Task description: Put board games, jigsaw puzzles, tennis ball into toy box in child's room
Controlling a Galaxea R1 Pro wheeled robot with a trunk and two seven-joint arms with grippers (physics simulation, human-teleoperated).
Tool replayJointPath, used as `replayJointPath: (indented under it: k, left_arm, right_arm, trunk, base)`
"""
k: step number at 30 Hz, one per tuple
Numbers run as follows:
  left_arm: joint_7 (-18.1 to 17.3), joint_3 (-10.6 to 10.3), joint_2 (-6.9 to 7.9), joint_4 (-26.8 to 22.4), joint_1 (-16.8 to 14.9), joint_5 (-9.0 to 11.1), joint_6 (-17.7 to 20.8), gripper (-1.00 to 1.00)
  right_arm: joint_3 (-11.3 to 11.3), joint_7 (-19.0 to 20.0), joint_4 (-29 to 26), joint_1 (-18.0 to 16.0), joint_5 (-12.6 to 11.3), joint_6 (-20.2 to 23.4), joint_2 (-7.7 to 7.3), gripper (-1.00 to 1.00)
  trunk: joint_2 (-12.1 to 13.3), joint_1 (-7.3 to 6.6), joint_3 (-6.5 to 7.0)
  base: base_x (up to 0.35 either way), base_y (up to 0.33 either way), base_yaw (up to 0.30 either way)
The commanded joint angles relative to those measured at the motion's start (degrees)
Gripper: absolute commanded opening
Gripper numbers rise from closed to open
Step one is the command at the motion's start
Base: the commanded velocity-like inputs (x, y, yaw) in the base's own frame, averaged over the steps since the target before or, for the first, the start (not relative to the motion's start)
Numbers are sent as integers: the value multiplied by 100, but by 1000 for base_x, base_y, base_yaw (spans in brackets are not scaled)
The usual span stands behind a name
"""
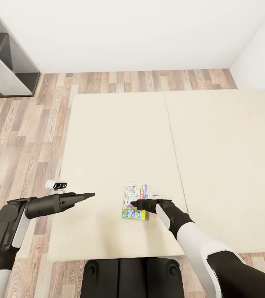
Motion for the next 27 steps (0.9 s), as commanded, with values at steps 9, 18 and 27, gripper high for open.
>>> replayJointPath:
  k: [9,18,27]
  left_arm:
    - [-21,0,3,-4,0,-6,61,100]
    - [-21,1,3,-4,0,-6,61,100]
    - [-21,0,3,-3,0,-4,61,100]
  right_arm:
    - [61,-11,-5,-2,-48,29,0,100]
    - [69,-11,-5,-2,-48,29,0,100]
    - [71,-11,-5,-2,-48,29,0,100]
  trunk:
    - [-9,3,-6]
    - [-9,3,-6]
    - [-9,3,-6]
  base:
    - [0,0,0]
    - [0,11,0]
    - [0,24,0]
